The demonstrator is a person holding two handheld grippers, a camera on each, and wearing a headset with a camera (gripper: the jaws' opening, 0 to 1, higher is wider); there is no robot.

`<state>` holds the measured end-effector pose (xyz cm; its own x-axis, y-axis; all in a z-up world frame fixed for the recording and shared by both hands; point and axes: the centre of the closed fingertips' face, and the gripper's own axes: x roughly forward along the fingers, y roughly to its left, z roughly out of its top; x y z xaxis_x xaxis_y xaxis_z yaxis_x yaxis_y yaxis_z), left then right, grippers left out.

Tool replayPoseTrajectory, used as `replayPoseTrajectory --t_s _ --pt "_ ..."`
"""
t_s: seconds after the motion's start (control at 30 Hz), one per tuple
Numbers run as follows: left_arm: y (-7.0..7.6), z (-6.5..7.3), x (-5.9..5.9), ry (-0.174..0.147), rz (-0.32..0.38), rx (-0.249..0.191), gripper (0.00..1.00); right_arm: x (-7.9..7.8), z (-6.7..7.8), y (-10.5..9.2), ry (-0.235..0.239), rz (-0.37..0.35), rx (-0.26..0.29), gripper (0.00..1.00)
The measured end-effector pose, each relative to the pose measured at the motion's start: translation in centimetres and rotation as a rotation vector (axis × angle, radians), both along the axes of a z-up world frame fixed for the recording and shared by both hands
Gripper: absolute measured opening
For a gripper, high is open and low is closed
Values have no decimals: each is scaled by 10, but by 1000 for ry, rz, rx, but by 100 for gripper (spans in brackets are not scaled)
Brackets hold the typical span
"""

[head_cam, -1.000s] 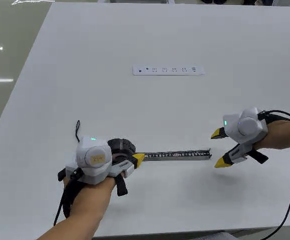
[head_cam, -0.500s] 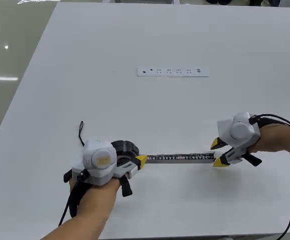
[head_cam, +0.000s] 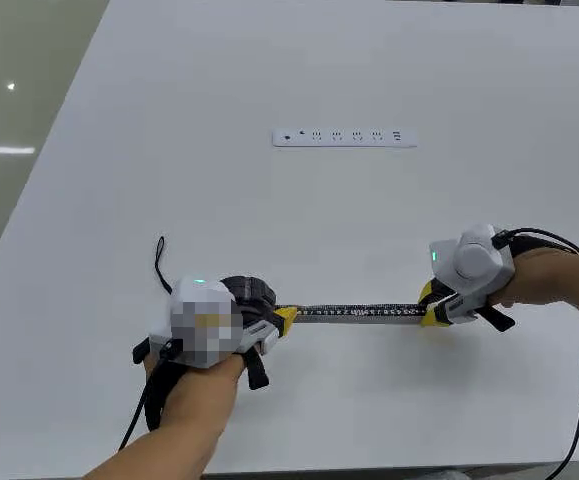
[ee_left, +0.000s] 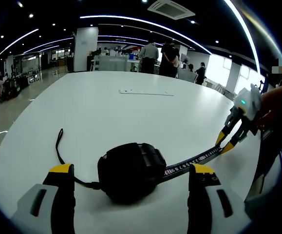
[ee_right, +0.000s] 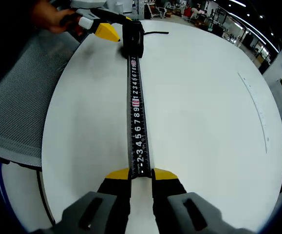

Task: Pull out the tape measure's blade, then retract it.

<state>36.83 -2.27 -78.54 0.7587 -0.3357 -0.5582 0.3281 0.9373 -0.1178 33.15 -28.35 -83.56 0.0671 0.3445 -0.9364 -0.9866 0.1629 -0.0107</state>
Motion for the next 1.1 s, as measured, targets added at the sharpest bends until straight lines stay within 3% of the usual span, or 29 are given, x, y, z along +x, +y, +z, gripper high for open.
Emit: replayPoseTrajectory --t_s 0.3,0.43,0.57,0.87,0.9,1.1 --pt "-4 -5 3 30 33 -25 95 -3 1 3 23 -38 -1 14" --pt "-3 -7 8 45 107 -55 93 -4 2 4 22 -39 -5 14" --pt "-2 -15 11 70 128 -55 90 -4 1 3 22 -36 -11 14" --pt "-3 -24 18 84 175 -53 93 -2 1 2 25 -39 -15 14" --pt "-3 -26 18 97 192 -72 93 -2 1 2 24 -37 -16 14" --pt "-2 -26 21 83 184 -43 91 0 -1 0 26 -32 -17 14"
